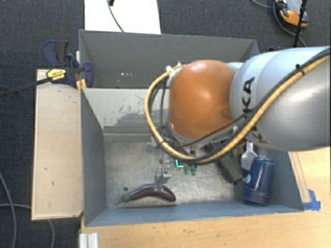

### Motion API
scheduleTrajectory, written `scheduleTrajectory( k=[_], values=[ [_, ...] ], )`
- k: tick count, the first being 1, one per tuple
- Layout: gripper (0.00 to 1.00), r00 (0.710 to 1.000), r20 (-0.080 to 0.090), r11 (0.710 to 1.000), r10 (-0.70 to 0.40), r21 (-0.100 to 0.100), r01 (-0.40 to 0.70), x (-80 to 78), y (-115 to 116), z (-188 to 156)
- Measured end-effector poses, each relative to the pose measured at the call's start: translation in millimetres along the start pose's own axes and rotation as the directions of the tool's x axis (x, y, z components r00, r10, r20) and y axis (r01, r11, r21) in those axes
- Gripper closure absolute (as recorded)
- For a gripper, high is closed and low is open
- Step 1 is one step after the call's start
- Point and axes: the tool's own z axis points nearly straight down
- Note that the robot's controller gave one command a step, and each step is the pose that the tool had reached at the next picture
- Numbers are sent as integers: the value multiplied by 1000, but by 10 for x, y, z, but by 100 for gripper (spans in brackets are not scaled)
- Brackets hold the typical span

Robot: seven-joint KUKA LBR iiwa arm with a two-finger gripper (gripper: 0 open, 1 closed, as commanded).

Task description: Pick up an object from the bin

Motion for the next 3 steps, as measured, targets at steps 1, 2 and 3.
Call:
scheduleTrajectory(
  k=[1,2,3],
  values=[
    [0,1000,8,1000,6,-2,-6,-19,-10,-38],
    [0,997,13,997,-76,-2,76,-10,-43,242],
    [100,960,7,960,-278,0,278,-81,-55,1530]
  ],
)
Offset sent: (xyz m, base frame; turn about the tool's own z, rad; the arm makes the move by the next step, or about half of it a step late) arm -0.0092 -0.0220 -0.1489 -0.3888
